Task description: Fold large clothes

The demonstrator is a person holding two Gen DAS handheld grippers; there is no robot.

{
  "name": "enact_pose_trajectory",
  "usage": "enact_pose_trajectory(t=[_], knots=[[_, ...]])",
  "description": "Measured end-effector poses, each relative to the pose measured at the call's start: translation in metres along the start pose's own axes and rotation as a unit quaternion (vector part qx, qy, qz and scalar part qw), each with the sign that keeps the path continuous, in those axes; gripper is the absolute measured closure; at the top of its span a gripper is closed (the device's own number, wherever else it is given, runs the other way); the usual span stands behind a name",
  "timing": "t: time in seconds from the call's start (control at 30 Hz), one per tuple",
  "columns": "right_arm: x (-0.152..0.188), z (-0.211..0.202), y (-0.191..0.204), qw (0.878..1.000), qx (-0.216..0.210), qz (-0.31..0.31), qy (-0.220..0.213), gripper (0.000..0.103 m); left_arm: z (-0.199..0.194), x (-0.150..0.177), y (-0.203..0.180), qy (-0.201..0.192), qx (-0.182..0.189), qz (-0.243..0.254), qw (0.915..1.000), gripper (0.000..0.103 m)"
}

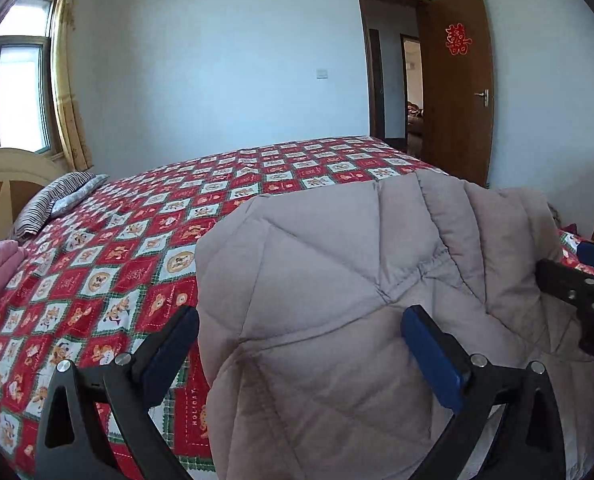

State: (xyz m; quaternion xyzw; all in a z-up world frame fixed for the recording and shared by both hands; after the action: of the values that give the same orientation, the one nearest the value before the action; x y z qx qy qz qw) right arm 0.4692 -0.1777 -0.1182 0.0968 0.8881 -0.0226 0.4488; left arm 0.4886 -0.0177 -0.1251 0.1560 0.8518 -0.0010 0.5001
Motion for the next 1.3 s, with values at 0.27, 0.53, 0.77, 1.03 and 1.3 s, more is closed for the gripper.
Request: enact_pose_trajectory(t=[0.27,0.53,0.77,1.03,1.3], knots=[[0.027,0.037,-0.013,0.999,-0.026,0.030,0.032,0.024,0.026,0.012,-0.005,0.040,0.024,-0.023,0.9986,0.001],[0.038,0.057,-0.023,0.996,-0.042,0.051,0.054,0.023,0.041,0.020,-0.015,0.057,0.025,-0.030,0.9976,0.001],[0.046,0.069,-0.026,0.994,-0.047,0.061,0.076,0.022,0.056,0.025,-0.017,0.085,0.032,-0.030,0.9955,0.001],[0.049,0.078,-0.026,0.993,-0.043,0.065,0.089,0.020,0.067,0.029,-0.017,0.106,0.044,-0.038,0.9927,0.001],[0.051,0.083,-0.026,0.992,-0.041,0.066,0.096,0.018,0.071,0.030,-0.018,0.113,0.045,-0.041,0.9917,0.001]])
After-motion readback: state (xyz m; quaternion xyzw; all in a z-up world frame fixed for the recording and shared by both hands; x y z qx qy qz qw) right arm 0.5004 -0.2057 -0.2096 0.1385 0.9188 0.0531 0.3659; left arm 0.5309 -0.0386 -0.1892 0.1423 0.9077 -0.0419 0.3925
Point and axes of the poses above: each gripper's, at about its wrist camera, not at the fingertips, and z roughly the way its jaws point, y to its left, x to its underside, the point moved 3 cm from there along z, roughly the way its jaws point, and after that the axes turned 4 degrees about z, right-handed, at the moved point
